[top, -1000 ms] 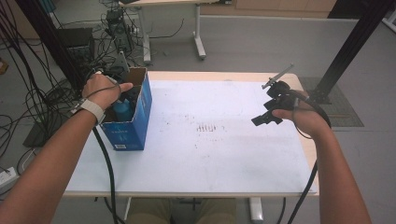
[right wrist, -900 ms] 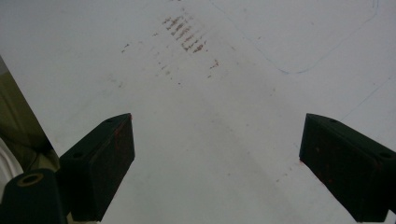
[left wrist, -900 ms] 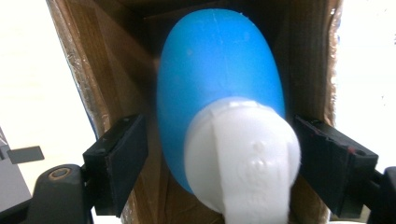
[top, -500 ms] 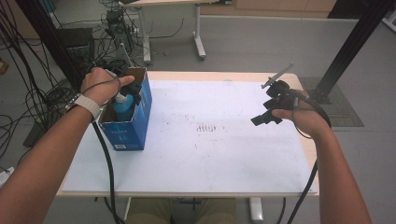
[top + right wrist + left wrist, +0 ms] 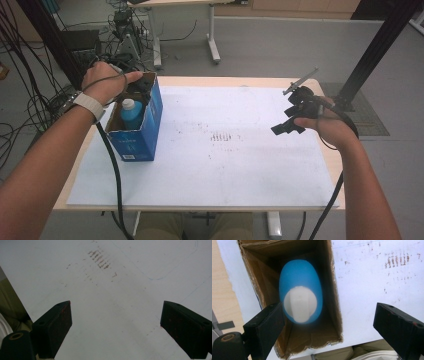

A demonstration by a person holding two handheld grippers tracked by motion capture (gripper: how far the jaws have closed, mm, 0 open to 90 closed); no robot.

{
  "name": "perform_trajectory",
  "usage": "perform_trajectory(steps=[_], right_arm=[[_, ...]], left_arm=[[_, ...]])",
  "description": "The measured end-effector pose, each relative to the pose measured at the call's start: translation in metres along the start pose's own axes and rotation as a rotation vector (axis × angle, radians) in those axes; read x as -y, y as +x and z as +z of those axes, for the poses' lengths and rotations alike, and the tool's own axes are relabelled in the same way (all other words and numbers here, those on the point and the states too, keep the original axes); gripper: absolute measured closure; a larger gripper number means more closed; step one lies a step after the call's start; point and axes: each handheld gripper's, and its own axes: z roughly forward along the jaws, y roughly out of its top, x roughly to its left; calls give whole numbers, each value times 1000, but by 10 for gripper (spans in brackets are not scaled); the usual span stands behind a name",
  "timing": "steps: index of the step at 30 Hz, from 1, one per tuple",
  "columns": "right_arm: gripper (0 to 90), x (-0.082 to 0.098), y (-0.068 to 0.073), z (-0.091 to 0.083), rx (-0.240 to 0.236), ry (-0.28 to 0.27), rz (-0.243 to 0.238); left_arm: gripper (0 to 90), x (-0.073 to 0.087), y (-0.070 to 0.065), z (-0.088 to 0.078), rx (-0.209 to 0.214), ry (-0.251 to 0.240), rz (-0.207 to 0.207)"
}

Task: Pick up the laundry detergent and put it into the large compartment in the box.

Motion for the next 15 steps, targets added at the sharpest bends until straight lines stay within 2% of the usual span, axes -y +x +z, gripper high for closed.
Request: perform_trajectory(steps=[6,11,15], right_arm=[[101,1,1,-3,5,-2,0],[101,2,1,-5,6,-5,3],[101,2,2,-7,10,-4,0]], left_arm=[[104,1,-10,-16,-29,-13,22],[104,1,-17,-30,-34,-25,49],[102,3,-25,-46,-47,-42,73]])
